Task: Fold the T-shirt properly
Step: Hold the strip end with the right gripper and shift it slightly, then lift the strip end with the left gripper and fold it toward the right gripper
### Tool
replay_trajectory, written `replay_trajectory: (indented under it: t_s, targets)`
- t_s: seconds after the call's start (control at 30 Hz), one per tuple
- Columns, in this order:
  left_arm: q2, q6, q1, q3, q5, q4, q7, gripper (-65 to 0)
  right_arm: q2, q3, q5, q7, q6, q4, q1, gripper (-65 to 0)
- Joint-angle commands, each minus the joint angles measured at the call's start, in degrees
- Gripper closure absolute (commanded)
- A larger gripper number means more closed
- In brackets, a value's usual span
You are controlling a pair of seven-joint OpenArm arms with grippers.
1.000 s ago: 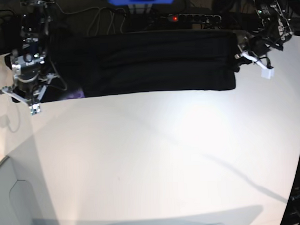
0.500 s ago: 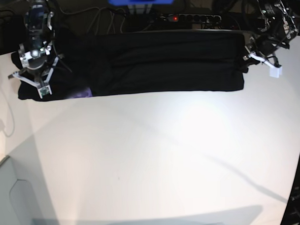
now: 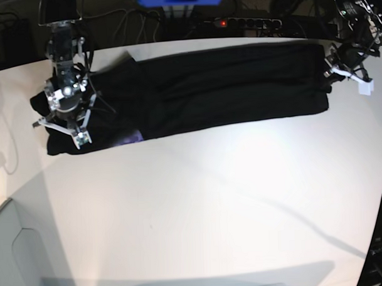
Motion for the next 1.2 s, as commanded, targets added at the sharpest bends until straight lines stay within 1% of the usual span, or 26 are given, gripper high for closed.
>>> replay_trajectory:
  t_s: [0.0, 0.17, 0.23, 0.27, 0.33, 0.37, 0.5, 0.57, 0.67, 0.8, 0.93, 1.17]
  targets:
    - [-0.92, -0.32, -0.35, -0.50, -2.41, 1.07, 0.96, -0.1, -0.39, -0.47, 3.40, -1.22, 1.66, -0.74, -0.79, 0.0]
    - [-0.92, 0.21, -2.81, -0.06, -11.56, 2.74, 5.18, -0.1, -0.39, -0.29, 3.40, -1.22, 1.66, -0.74, -0.52, 0.0]
    - [-0.66, 0.29, -4.57, 0.03, -13.75, 5.38, 7.90, -0.1, -0.39, -0.47, 3.40, -1.22, 1.66, -0.74, -0.44, 0.0]
    - [0.13, 0.38, -5.45, 0.91, -14.02, 7.05, 8.96, -0.1, -0.39, -0.47, 3.40, -1.22, 1.66, -0.74, -0.44, 0.0]
    - [1.80, 0.38, -6.07, 4.69, -11.73, 10.56, 9.83, 0.0, -0.39, -0.47, 3.40, -1.22, 1.66, -0.74, -0.35, 0.0]
    - [2.42, 0.38, -6.33, 7.68, -9.97, 11.62, 10.27, 0.0, -0.39, -0.47, 3.40, -1.22, 1.66, -0.74, -0.26, 0.0]
    - [3.83, 0.38, -6.68, 21.92, -4.88, 12.41, 9.66, 0.0, -0.39, -0.47, 3.40, -1.22, 1.66, -0.74, -0.17, 0.0]
    - [5.41, 0.38, -7.30, 27.98, -3.29, 12.50, 9.66, 0.0, -0.39, -0.47, 3.40, -1.22, 1.66, -0.74, -0.17, 0.0]
    - [7.78, 0.38, -8.18, 33.52, -0.74, 12.76, 9.66, 0.0, -0.39, -0.47, 3.40, -1.22, 1.66, -0.56, 0.36, 0.0]
    - [11.12, 0.38, -9.05, 36.16, 1.54, 13.03, 9.66, 0.0, -0.39, -0.47, 3.40, -1.22, 1.66, -0.56, 0.44, 0.0]
    - [14.11, 0.38, -10.46, 36.16, 1.54, 13.03, 9.66, 0.0, -0.39, -0.47, 3.40, -1.22, 1.66, -0.56, 0.44, 0.0]
    - [17.98, 0.38, -13.10, 36.25, 1.63, 12.41, 9.66, 0.0, -0.48, -0.47, 3.40, -1.22, 1.66, -0.56, 0.44, 0.0]
